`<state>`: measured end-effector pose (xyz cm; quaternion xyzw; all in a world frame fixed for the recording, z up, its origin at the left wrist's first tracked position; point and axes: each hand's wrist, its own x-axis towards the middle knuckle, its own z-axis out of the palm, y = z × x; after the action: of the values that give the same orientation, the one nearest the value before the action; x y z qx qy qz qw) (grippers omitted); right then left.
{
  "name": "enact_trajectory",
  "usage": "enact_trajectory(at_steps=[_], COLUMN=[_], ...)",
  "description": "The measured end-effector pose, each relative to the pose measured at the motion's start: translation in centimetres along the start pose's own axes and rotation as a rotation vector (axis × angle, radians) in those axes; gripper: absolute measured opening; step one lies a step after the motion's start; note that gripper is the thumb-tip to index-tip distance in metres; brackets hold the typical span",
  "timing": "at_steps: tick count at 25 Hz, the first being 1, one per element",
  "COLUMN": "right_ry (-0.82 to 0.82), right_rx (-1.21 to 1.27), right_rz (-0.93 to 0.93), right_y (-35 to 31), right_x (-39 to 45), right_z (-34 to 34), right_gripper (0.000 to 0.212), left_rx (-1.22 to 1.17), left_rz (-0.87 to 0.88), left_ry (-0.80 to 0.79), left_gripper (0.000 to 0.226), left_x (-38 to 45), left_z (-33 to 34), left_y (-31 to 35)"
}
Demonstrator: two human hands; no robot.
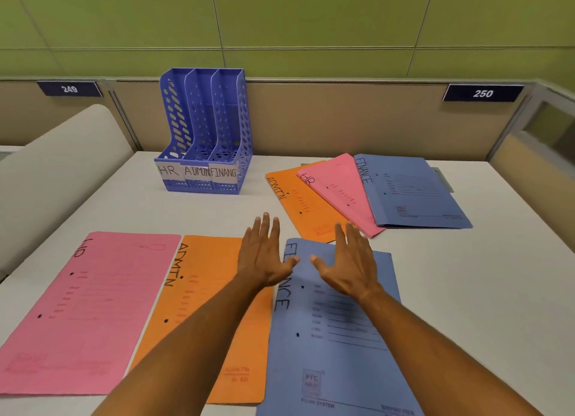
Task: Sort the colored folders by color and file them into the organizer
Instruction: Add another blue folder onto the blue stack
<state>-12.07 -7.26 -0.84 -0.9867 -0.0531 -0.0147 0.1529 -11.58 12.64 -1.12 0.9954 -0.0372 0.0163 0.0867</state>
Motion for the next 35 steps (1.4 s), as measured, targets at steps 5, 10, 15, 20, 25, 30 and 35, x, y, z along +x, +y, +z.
enact_trajectory(at_steps=[5,10,15,20,25,30,35], right_ry=[0.022,-0.013,-0.039,-0.063,-0.063,-0.103,-0.106], right_rx=[-0.065,-0.068,-0.055,-0.053,-0.014,-0.034,-0.055], right_rz=[0.044,0.109,0.156,0.183,0.178,0.177,0.197], right_y=[6.6,12.7,17.5,21.0,23.2,24.3,24.4], right_x=[2.0,4.3,6.6,9.0,10.7,11.5,11.6], right_z=[-0.6,-1.1,-0.9,0.0,1.0,1.6,1.5], right_gripper=[0.104,0.105,0.106,0.105,0.104,0.099,0.099], left_rx=[0.034,0.028,-0.062,-0.176,-0.269,-0.567,-0.901], left_rz=[0.052,0.055,0.017,-0.034,-0.109,-0.199,-0.567], left_ry=[-0.037,-0.111,-0.169,-0.224,-0.229,-0.251,-0.089], left_gripper=[0.102,0.100,0.099,0.095,0.059,0.048,0.044], left_x=[3.6,6.8,10.2,14.1,18.2,21.0,23.2], left_z=[1.8,3.6,5.2,6.7,8.1,8.4,7.7], left_y=[6.0,12.1,16.8,20.3,22.1,24.0,24.4])
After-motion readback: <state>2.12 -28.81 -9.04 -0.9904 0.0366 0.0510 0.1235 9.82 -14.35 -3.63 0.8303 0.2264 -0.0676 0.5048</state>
